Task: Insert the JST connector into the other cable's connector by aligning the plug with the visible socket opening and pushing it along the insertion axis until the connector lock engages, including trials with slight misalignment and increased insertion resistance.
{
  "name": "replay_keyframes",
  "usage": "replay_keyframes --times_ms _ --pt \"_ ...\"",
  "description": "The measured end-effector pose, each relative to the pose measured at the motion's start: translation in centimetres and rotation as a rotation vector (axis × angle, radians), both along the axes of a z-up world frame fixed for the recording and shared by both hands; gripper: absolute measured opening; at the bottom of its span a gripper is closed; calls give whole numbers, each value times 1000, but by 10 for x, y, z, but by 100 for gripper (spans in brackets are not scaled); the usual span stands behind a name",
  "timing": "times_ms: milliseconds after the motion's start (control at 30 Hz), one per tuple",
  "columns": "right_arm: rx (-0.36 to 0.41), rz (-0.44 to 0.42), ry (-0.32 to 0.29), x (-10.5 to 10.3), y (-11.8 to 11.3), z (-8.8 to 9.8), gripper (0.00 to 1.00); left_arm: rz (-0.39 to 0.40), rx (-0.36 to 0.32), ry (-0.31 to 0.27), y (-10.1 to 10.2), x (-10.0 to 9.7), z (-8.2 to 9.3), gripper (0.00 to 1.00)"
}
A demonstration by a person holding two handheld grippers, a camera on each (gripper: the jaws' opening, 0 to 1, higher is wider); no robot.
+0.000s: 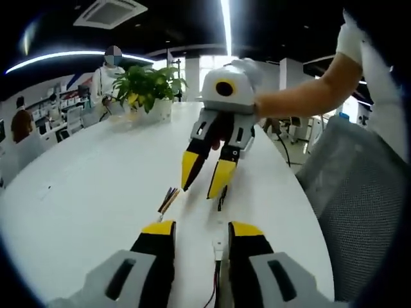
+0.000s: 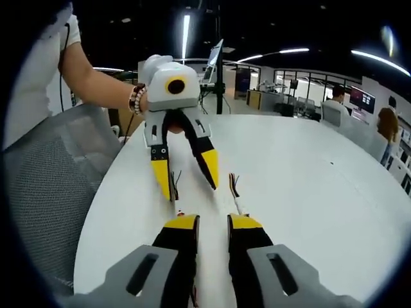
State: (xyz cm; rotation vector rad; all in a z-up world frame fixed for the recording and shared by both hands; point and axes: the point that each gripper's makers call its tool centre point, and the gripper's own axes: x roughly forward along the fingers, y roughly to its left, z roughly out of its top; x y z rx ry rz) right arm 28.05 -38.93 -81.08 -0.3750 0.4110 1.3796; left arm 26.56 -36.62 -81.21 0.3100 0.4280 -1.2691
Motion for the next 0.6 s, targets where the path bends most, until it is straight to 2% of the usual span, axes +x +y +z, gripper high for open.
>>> replay_keyframes --times_ms 333,467,600 --pt "13 33 26 -18 0 -7 18 -24 15 19 0 -14 -13 27" --pt "24 66 26 -26 0 -11 21 -40 25 24 0 -17 -20 24" --pt "34 84 24 -30 -2 -16 19 -42 13 44 0 -17 -23 20"
